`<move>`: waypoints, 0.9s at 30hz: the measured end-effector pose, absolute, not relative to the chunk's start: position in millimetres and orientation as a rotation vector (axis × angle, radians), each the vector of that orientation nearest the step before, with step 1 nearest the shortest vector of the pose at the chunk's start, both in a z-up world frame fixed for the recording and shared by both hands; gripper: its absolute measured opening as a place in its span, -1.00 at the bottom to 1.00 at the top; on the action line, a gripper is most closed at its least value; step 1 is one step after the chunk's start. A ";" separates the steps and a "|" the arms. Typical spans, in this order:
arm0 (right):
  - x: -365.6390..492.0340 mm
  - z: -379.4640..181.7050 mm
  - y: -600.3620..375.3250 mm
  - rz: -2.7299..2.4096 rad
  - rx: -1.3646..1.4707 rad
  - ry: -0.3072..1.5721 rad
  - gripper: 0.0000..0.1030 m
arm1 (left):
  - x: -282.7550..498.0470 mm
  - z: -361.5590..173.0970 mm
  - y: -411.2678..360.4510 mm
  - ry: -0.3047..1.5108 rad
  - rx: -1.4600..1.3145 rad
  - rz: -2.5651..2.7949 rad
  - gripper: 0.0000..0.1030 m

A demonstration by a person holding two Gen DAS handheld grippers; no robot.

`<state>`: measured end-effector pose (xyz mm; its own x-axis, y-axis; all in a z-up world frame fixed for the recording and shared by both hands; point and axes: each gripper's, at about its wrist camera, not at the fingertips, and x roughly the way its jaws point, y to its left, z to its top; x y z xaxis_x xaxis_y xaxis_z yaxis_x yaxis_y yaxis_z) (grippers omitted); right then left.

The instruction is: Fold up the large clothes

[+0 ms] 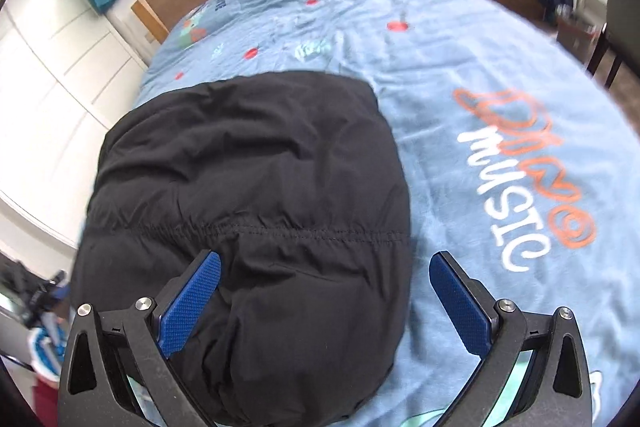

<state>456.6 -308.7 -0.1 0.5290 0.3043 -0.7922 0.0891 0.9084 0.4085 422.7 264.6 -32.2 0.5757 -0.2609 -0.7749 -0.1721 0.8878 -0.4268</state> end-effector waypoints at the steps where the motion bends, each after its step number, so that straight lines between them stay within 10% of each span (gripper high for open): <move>1: 462.3 -7.6 -312.3 0.151 0.451 1.037 0.99 | 424.7 -38.1 272.1 0.981 -0.526 -0.065 1.00; 27: 548.1 -117.9 -295.0 0.718 0.705 1.167 0.99 | 490.5 -144.4 247.5 1.081 -0.843 -0.574 1.00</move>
<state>548.1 -295.0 -117.9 0.2326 0.8021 -0.5500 -0.1296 0.5860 0.7999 490.5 247.5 -144.4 0.3792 -0.7626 -0.5240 0.0077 0.5689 -0.8224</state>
